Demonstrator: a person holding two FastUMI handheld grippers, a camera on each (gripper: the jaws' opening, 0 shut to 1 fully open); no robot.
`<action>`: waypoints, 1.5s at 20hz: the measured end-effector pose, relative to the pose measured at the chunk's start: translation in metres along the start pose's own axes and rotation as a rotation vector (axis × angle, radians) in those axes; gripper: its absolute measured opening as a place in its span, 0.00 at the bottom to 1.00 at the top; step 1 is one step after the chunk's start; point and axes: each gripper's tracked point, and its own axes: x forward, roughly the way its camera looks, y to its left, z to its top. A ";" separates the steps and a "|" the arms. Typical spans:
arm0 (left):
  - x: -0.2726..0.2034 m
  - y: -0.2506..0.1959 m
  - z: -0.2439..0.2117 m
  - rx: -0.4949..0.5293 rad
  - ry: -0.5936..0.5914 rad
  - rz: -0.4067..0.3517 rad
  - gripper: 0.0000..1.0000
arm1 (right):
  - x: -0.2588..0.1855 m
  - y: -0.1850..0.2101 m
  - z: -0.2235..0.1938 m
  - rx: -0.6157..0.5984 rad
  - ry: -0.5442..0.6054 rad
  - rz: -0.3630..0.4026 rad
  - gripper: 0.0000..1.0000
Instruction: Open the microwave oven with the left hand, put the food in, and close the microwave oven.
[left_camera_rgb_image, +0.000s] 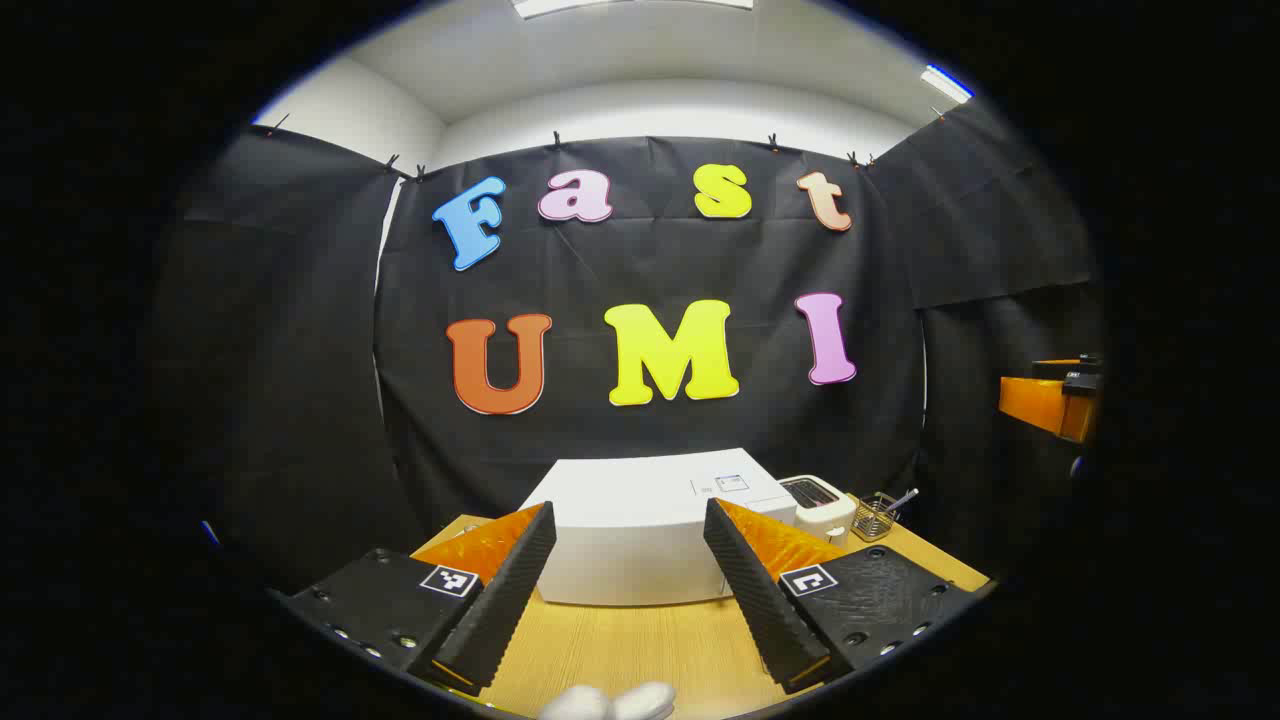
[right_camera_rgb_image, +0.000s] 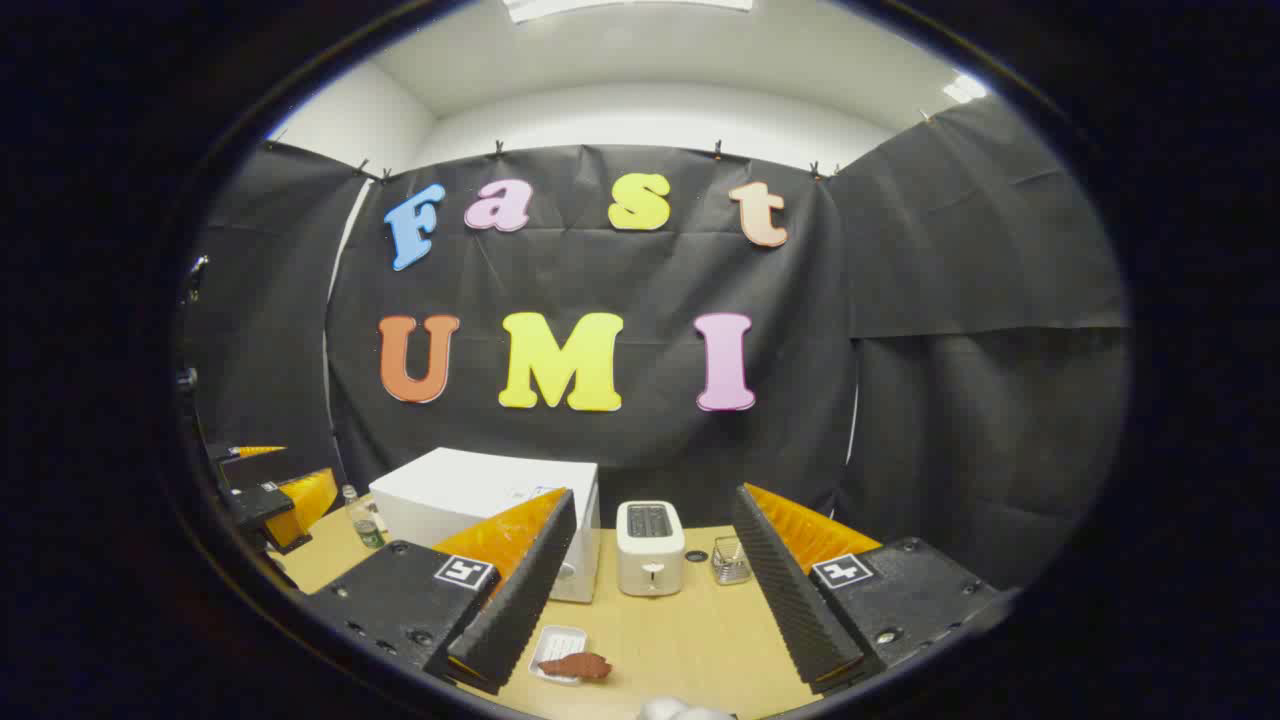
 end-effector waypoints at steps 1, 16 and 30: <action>0.002 0.000 -0.001 0.000 0.001 0.001 0.94 | 0.002 -0.001 0.002 -0.001 -0.002 0.000 0.92; 0.058 -0.064 -0.074 0.009 0.052 -0.056 0.94 | 0.010 -0.018 0.023 -0.026 0.001 -0.004 1.00; 0.202 -0.141 -0.200 -0.013 0.183 -0.059 0.95 | -0.025 -0.072 0.019 -0.130 0.083 -0.185 1.00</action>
